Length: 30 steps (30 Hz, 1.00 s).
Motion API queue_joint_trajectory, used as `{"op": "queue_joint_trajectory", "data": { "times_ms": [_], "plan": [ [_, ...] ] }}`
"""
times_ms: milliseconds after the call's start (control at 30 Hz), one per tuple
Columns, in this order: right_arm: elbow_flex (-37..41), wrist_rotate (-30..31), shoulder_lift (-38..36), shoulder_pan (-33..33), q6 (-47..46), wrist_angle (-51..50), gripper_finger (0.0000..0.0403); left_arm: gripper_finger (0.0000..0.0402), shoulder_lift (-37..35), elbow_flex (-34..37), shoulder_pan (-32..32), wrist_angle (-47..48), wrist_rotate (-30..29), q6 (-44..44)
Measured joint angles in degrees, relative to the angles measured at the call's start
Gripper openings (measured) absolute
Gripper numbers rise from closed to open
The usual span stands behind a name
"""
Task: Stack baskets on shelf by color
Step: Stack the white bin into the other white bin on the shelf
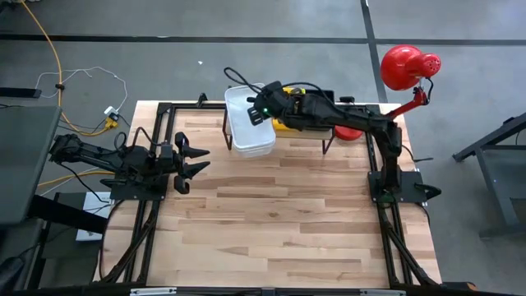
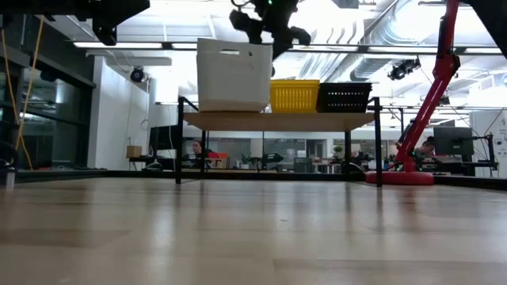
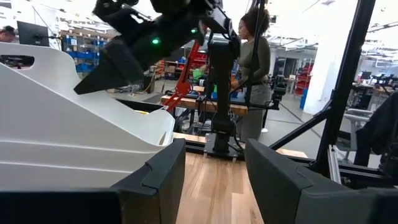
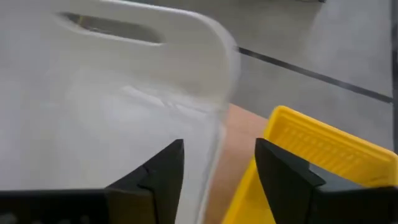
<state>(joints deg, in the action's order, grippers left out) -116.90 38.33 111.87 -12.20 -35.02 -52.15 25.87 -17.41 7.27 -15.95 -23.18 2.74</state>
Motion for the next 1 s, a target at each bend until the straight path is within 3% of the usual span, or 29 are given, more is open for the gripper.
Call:
{"op": "queue_joint_trajectory", "data": {
  "times_ms": [200,333,433,667,1000],
  "plan": [
    [1.53,0.00,-0.04,-1.43,-1.57,0.38,0.0188,0.0156,0.00,0.00,0.00,0.33,0.00,0.07],
    [1.55,0.20,-0.04,-1.28,-1.57,1.61,0.0169,0.0156,0.00,0.00,0.00,0.31,-0.04,0.07],
    [1.53,0.63,-0.04,-0.93,-1.16,2.45,0.0134,0.0156,0.00,0.00,0.00,0.31,-0.11,0.09],
    [1.50,0.74,-0.04,-0.89,-1.07,3.55,0.0010,0.0156,0.00,0.00,0.00,0.31,-0.18,0.09],
    [-2.48,0.23,-0.09,-0.91,-1.45,3.61,0.0002,0.0156,0.00,-0.02,0.00,0.33,-0.17,0.07]
  ]
}}
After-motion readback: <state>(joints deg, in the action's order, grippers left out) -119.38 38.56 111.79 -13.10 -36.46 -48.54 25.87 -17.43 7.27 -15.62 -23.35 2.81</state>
